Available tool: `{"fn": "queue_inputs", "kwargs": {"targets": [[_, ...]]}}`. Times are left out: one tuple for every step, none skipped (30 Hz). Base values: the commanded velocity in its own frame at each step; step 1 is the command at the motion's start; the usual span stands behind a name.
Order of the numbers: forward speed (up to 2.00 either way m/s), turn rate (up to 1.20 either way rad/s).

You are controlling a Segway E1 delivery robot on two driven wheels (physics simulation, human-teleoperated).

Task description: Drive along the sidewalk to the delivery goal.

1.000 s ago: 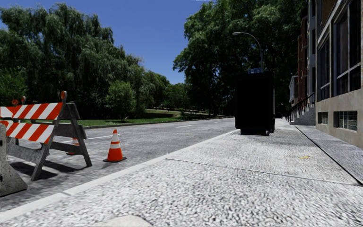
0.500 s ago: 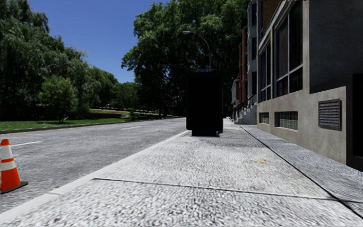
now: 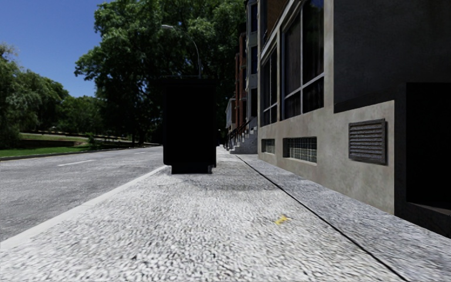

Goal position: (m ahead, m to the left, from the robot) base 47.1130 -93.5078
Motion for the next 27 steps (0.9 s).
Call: {"fn": "queue_inputs", "kwargs": {"targets": [[2.00, 0.00], [2.00, 0.00], [2.00, 0.00], [2.00, 0.00], [2.00, 0.00], [2.00, 0.00], [2.00, 0.00], [2.00, 0.00], [2.00, 0.00], [2.00, 0.00], [2.00, 0.00], [2.00, 0.00], [2.00, 0.00], [2.00, 0.00], [2.00, 0.00], [2.00, 0.00], [2.00, -0.15], [2.00, -0.26], [2.00, -0.32], [2.00, -0.32], [2.00, -0.34], [2.00, -0.35], [2.00, -0.35], [2.00, -0.35], [2.00, -0.35], [2.00, -0.35], [2.00, -0.36]]}}
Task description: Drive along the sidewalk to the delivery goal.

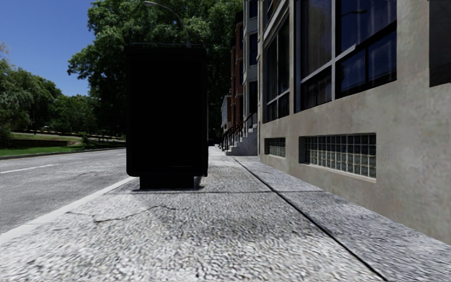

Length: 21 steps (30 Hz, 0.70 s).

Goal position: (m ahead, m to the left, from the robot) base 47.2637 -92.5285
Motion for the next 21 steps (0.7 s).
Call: {"fn": "queue_inputs", "kwargs": {"targets": [[2.00, -0.36], [2.00, -0.36], [2.00, -0.36], [2.00, -0.36], [2.00, -0.36], [2.00, -0.36], [2.00, -0.36], [2.00, -0.36], [2.00, -0.36], [2.00, -0.36], [2.00, -0.36], [2.00, -0.31], [2.00, -0.14], [2.00, 0.00], [2.00, 0.00], [2.00, 0.00], [2.00, 0.00], [2.00, 0.00], [2.00, 0.00], [2.00, 0.00], [2.00, 0.00]]}}
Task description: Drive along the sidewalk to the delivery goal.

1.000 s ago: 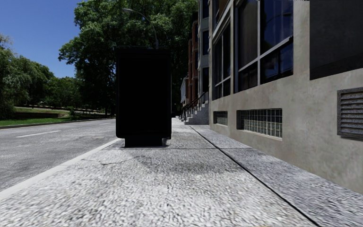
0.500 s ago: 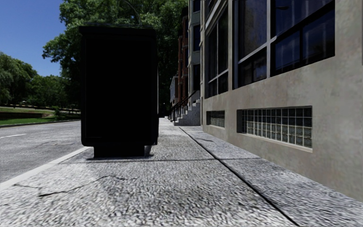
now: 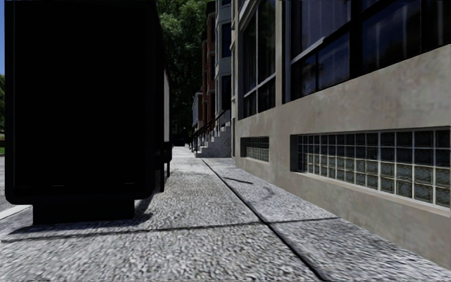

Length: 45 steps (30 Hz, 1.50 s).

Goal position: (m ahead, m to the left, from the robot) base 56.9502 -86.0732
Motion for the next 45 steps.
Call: {"fn": "queue_inputs", "kwargs": {"targets": [[2.00, 0.00], [2.00, 0.00], [2.00, 0.00], [2.00, 0.00], [2.00, 0.00], [2.00, 0.00], [2.00, 0.00], [2.00, 0.00], [2.00, 0.00], [2.00, 0.00], [2.00, 0.00], [2.00, 0.00], [2.00, 0.00], [2.00, 0.00], [2.00, 0.00], [2.00, 0.00], [2.00, 0.00], [2.00, 0.00], [2.00, 0.00], [2.00, 0.00], [2.00, 0.03], [2.00, 0.04], [2.00, 0.05], [2.00, 0.05], [2.00, 0.05], [2.00, 0.00], [2.00, 0.00], [2.00, 0.00], [2.00, 0.00], [2.00, 0.00], [2.00, 0.00], [2.00, 0.00], [2.00, 0.00], [2.00, 0.00], [2.00, 0.00], [2.00, 0.00], [2.00, 0.00], [2.00, 0.11], [2.00, 0.19], [2.00, 0.27], [2.00, 0.30], [2.00, 0.31], [2.00, 0.31], [2.00, 0.31], [2.00, 0.32]]}}
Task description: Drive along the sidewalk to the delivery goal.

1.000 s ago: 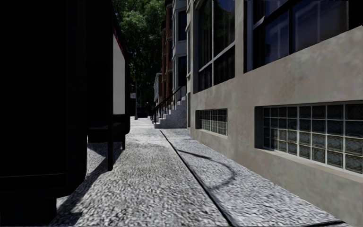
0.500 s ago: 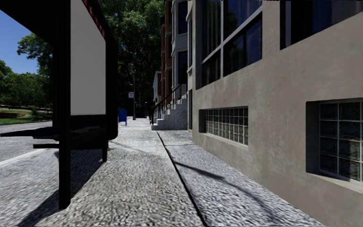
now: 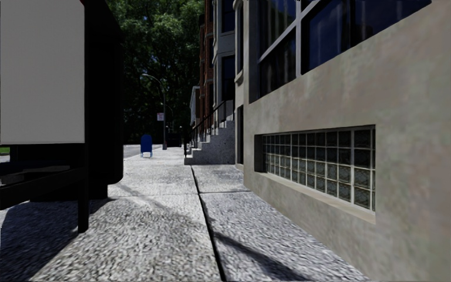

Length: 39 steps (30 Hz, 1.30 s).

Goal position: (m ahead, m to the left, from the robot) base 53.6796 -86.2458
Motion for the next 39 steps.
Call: {"fn": "queue_inputs", "kwargs": {"targets": [[2.00, 0.32], [2.00, 0.32], [2.00, 0.32], [2.00, 0.32], [2.00, 0.32], [2.00, 0.32], [2.00, 0.33], [2.00, 0.36], [2.00, 0.39], [2.00, 0.41], [2.00, 0.44], [2.00, 0.44], [2.00, 0.45], [2.00, 0.45], [2.00, 0.45], [2.00, 0.45], [2.00, 0.45], [2.00, 0.45], [2.00, 0.45], [2.00, 0.45], [2.00, 0.45], [2.00, 0.45], [2.00, 0.45], [2.00, 0.45], [2.00, 0.45], [2.00, 0.45], [2.00, 0.43], [2.00, 0.17], [2.00, 0.00], [2.00, 0.00], [2.00, 0.00], [2.00, 0.00], [2.00, 0.00], [2.00, 0.00], [2.00, 0.00], [2.00, 0.00], [2.00, 0.00], [2.00, 0.00], [2.00, 0.00]]}}
